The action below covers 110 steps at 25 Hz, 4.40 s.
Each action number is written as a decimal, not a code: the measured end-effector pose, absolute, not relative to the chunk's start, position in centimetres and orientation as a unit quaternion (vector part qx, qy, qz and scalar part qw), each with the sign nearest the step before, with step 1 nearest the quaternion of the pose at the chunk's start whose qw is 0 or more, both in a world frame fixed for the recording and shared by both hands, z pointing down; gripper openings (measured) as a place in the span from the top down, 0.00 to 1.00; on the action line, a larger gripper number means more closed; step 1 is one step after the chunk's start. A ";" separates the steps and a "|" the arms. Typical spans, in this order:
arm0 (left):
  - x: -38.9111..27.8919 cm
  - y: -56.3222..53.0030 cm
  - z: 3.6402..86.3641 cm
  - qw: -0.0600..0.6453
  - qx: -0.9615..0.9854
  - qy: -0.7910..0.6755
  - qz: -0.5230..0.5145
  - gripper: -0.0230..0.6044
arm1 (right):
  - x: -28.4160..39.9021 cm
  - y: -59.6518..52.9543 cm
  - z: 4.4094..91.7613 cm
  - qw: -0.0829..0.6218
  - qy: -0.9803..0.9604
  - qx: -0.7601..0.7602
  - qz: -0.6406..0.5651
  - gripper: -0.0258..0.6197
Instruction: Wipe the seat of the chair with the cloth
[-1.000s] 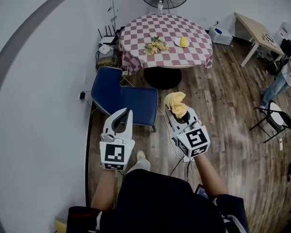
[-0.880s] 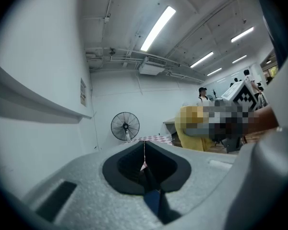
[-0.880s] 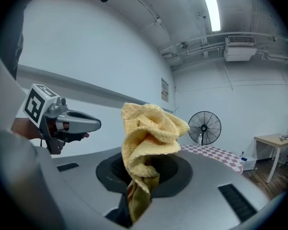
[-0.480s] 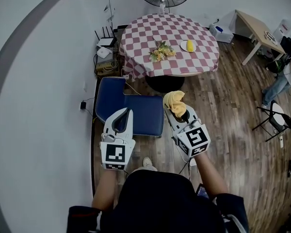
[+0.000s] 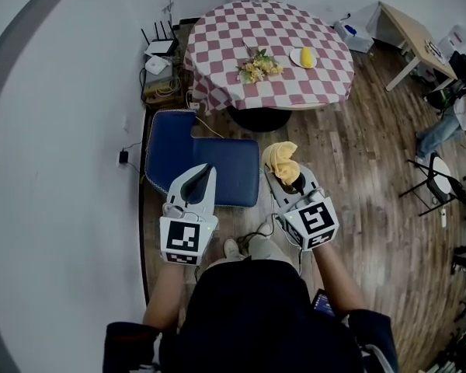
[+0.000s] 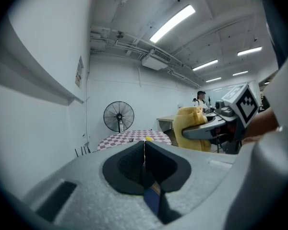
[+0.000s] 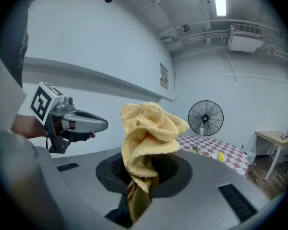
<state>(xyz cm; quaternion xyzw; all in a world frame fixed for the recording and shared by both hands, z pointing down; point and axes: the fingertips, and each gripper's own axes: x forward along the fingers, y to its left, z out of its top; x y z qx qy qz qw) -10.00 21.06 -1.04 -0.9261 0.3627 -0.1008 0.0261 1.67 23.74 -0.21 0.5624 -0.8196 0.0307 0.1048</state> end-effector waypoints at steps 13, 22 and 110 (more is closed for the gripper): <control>-4.2 12.9 4.3 -0.005 -0.908 0.390 -0.152 0.93 | 8.0 14.4 4.8 0.127 -0.838 0.525 0.073 0.88; 0.2 6.5 10.7 -0.058 -0.881 0.423 -0.205 0.93 | 11.0 5.9 10.2 0.147 -0.867 0.460 0.123 0.88; -6.5 4.7 70.8 -0.315 -0.763 0.394 -0.405 0.43 | 16.7 -7.2 65.3 0.394 -0.717 0.491 0.300 0.88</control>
